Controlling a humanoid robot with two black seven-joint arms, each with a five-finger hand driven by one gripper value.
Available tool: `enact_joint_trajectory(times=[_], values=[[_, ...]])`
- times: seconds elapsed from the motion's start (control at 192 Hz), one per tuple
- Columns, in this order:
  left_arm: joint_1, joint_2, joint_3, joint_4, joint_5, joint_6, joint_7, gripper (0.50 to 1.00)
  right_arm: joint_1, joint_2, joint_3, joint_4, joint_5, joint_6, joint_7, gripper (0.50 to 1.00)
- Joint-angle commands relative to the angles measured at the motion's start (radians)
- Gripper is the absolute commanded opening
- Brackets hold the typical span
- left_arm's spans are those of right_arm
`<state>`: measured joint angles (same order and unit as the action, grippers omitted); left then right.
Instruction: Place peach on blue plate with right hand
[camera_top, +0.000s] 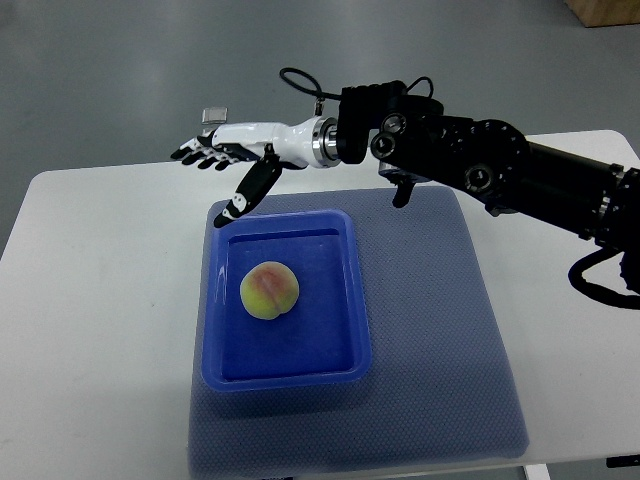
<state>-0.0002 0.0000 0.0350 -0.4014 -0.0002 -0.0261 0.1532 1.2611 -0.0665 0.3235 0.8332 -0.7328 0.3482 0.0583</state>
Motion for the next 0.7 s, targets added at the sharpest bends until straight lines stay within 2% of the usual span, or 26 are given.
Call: enact_joint_trajectory(times=[0.0, 0.026, 0.031, 0.073, 0.192, 0.27, 0.276, 0.296, 0.468, 0.582, 0.697], values=[[0.0, 0.0, 0.0, 0.0, 0.0, 0.0, -0.001, 1.0, -0.114, -0.067, 0.22, -0.002, 0.096, -0.006, 0.011, 0.932], [0.0, 0.0, 0.0, 0.0, 0.0, 0.0, -0.001, 1.0, -0.114, -0.067, 0.22, -0.002, 0.096, -0.006, 0.011, 0.932], [0.0, 0.0, 0.0, 0.0, 0.0, 0.0, 0.0, 1.0, -0.184, -0.072, 0.367, -0.006, 0.157, -0.005, 0.017, 0.932], [0.0, 0.0, 0.0, 0.0, 0.0, 0.0, 0.0, 1.0, -0.247, -0.072, 0.469, -0.014, 0.199, -0.005, 0.017, 0.932], [0.0, 0.0, 0.0, 0.0, 0.0, 0.0, 0.0, 1.0, -0.377, -0.065, 0.664, -0.06, 0.276, -0.005, 0.023, 0.932], [0.0, 0.0, 0.0, 0.0, 0.0, 0.0, 0.0, 1.0, -0.391, -0.064, 0.692, -0.074, 0.296, -0.005, 0.028, 0.932], [0.0, 0.0, 0.0, 0.0, 0.0, 0.0, 0.0, 1.0, -0.423, -0.053, 0.762, -0.112, 0.369, -0.005, 0.05, 0.932], [0.0, 0.0, 0.0, 0.0, 0.0, 0.0, 0.0, 1.0, -0.434, -0.046, 0.785, -0.131, 0.407, -0.005, 0.061, 0.932], [0.0, 0.0, 0.0, 0.0, 0.0, 0.0, 0.0, 1.0, -0.493, 0.004, 0.816, -0.206, 0.622, -0.003, 0.127, 0.932], [0.0, 0.0, 0.0, 0.0, 0.0, 0.0, 0.0, 1.0, -0.531, 0.016, 0.818, -0.206, 0.65, -0.005, 0.164, 0.932], [0.0, 0.0, 0.0, 0.0, 0.0, 0.0, 0.0, 1.0, -0.539, 0.028, 0.822, -0.206, 0.652, -0.003, 0.169, 0.932]])
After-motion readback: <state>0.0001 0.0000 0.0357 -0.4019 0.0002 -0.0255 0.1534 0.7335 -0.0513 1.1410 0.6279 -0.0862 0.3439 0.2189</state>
